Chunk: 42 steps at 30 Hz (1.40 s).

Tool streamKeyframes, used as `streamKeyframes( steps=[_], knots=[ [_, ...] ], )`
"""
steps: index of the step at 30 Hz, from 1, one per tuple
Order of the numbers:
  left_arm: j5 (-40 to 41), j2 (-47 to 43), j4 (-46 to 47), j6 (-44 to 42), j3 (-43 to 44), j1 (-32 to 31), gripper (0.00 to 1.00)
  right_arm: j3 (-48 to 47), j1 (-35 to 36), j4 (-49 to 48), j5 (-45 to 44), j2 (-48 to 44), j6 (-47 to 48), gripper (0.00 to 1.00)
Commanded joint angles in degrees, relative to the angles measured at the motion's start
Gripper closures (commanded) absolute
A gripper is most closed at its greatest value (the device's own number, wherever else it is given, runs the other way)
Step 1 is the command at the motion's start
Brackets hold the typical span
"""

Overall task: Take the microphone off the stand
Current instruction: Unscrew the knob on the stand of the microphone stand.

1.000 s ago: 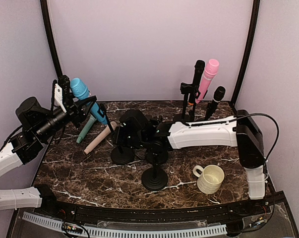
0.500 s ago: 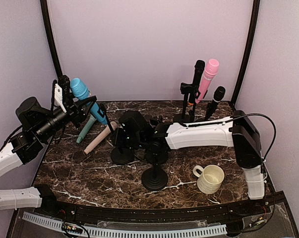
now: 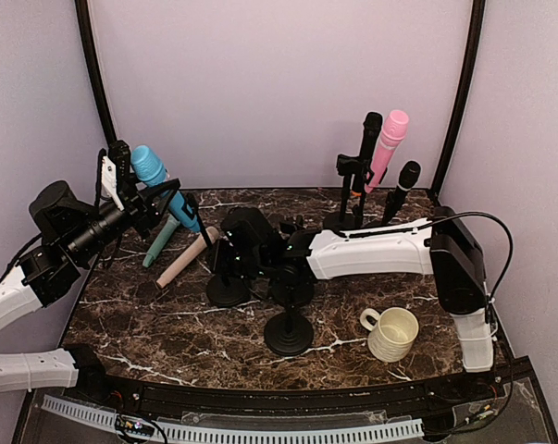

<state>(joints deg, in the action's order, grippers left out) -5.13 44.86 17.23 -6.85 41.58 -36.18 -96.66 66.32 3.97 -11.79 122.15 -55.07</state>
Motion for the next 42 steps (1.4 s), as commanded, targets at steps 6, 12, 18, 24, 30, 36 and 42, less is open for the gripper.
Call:
streamKeyframes(
  steps=[6, 12, 18, 24, 30, 36, 42],
  knots=[
    [0.97, -1.31, 1.13, -1.74, 0.3, 0.42, 0.89, -0.28, -0.15, -1.15, -3.38, -0.71, 5.97, 1.0],
    [1.0, -1.05, 1.04, -1.76, 0.34, 0.41, 0.9, -0.29, 1.2, 1.15, -9.82, -1.54, 14.16, 1.0],
    [1.26, -0.7, 1.05, -1.76, 0.28, 0.41, 0.9, -0.31, 3.36, 1.68, -16.93, -0.65, 25.85, 1.0],
    [1.43, -0.33, 0.92, -1.85, 0.25, 0.41, 0.9, -1.46, 5.27, 1.99, -24.95, 0.81, 36.87, 1.0],
    [1.52, 0.02, 0.93, -1.91, 0.3, 0.46, 0.9, -1.18, 6.35, -0.33, -30.63, 1.94, 45.97, 1.0],
    [1.65, 0.31, 0.87, -2.04, 0.34, 0.44, 0.89, -0.83, 7.64, -3.68, -34.0, 3.09, 57.82, 1.0],
    [1.72, 0.4, 0.78, -2.1, 0.34, 0.42, 0.9, 1.0, 8.55, -10.33, -36.8, 3.89, 68.67, 1.0]
  ],
)
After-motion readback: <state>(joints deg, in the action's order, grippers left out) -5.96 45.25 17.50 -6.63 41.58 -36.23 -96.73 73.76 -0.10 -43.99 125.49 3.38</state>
